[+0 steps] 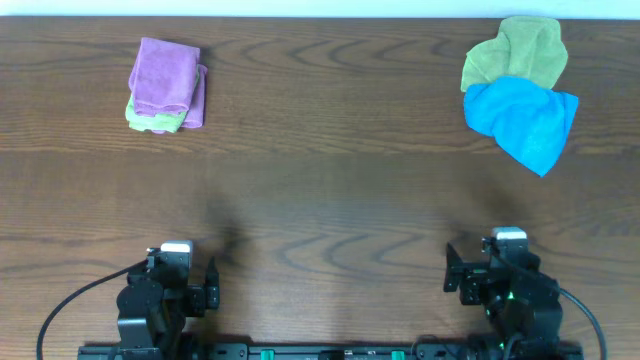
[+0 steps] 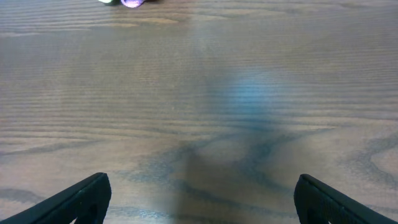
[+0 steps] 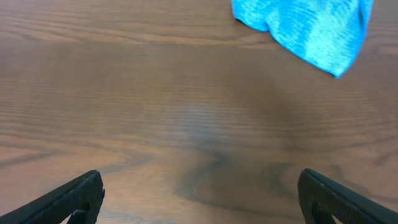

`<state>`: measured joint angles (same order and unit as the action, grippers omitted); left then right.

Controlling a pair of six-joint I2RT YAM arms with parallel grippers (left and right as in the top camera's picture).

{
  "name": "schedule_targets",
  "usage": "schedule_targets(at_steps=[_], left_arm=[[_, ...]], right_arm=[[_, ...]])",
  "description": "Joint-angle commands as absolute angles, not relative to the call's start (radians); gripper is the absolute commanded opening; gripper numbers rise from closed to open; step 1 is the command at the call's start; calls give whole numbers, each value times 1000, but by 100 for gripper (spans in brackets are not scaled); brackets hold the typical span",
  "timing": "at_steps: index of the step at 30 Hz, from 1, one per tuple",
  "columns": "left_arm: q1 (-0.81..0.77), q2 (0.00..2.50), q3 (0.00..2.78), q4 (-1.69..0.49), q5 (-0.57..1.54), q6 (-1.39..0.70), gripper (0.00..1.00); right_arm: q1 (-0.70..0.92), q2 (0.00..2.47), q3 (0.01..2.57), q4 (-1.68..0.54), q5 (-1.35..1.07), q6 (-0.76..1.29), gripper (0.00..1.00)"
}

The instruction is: Fold the cloth

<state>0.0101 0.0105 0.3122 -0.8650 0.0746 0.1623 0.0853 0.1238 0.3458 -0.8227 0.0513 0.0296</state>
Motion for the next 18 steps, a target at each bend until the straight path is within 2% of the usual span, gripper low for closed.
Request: schedule_targets(at_steps=[1,18], left_arm=[[5,4,303,-866,68,180,95],[5,4,303,-866,68,180,95]], right_arm=[[45,78,317,-818,16,-68,99],[-49,25,200,-823,10,-84,99]])
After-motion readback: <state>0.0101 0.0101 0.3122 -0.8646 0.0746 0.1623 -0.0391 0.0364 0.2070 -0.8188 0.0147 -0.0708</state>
